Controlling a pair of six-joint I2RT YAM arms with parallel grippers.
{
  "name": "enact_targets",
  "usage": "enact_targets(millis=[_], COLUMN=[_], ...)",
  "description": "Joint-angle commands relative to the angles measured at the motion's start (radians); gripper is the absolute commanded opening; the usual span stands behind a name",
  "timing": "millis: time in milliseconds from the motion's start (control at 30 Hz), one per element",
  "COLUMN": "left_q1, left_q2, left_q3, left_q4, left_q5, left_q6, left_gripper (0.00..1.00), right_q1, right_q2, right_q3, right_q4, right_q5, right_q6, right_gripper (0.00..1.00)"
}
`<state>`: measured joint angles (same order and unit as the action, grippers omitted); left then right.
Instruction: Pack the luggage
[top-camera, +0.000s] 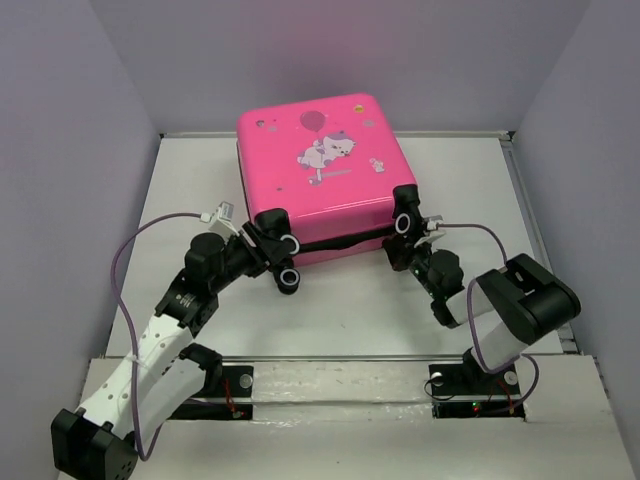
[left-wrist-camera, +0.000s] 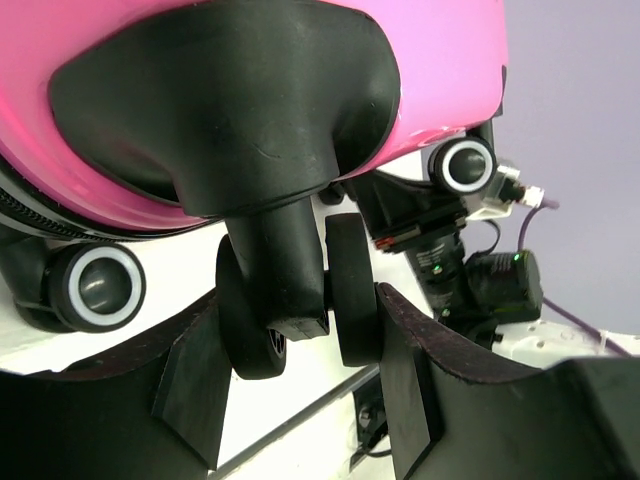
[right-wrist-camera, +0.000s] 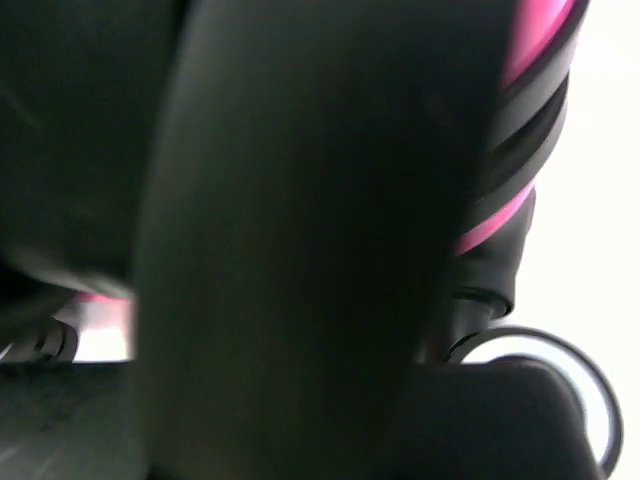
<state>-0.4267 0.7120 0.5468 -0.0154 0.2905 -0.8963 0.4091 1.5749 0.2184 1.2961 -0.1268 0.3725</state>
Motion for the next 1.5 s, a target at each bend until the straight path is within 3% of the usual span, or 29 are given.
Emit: enact_targets(millis=[0, 33, 300, 433, 533, 600, 667, 767, 800, 933, 1100, 1233, 1467], left_q1=[-0.04, -0.05, -0.13, -0.13, -0.13, -0.13, -0.129, -0.127, -0.127, -0.127, -0.127, -0.127, -0.127], left_q2=[-0.017, 0.001, 0.067, 0.024, -0.014, -0.028, -0.048, -0.052, -0.051, -0.049, -0.051, -0.052, -0.069], left_q3=[0.013, 0.019, 0.068, 0.088, 0.122, 0.143, 0.146, 0.143, 0.14, 0.137, 0.114, 0.091, 0.088], left_q4=[0.44, 0.456, 0.546, 0.494, 0.404, 0.356, 0.335, 0.318, 0.322, 0.322, 0.347, 0.347, 0.31], left_q5=[0.108, 0.101, 0.033, -0.005, -0.056, -0.086, -0.102, -0.113, -0.105, -0.094, -0.067, -0.053, -0.057], left_q6=[-0.027, -0.032, -0.044, -0.007, 0.039, 0.054, 0.062, 0.062, 0.059, 0.062, 0.045, 0.045, 0.053], left_gripper=[0.06, 0.06, 0.06, 0.06, 0.06, 0.06, 0.06, 0.06, 0.06, 0.06, 0.06, 0.06, 0.06], right_q1=[0.25, 0.345, 0.664, 0.665, 0.548, 0.4, 0.328, 0.217, 0.191, 0.054, 0.002, -0.041, -0.059], right_q2=[0.079, 0.1, 0.244, 0.122, -0.058, -0.133, -0.232, -0.321, -0.351, -0.336, -0.247, -0.161, -0.081], right_q3=[0.018, 0.025, 0.182, 0.098, 0.005, -0.052, -0.123, -0.126, -0.126, -0.136, -0.111, -0.056, 0.006], right_q4=[0.407, 0.42, 0.353, 0.303, 0.15, 0.12, 0.117, -0.013, -0.024, 0.018, 0.091, 0.146, 0.219], right_q5=[0.203, 0.234, 0.464, 0.57, 0.57, 0.492, 0.463, 0.423, 0.411, 0.299, 0.139, -0.002, -0.001], right_q6=[-0.037, -0.038, -0.09, -0.135, -0.103, -0.052, -0.055, -0.058, -0.058, -0.02, -0.026, -0.035, -0.07], right_gripper=[0.07, 0.07, 0.07, 0.07, 0.07, 0.07, 0.07, 0.11, 0.16, 0.25, 0.42, 0.43, 0.44])
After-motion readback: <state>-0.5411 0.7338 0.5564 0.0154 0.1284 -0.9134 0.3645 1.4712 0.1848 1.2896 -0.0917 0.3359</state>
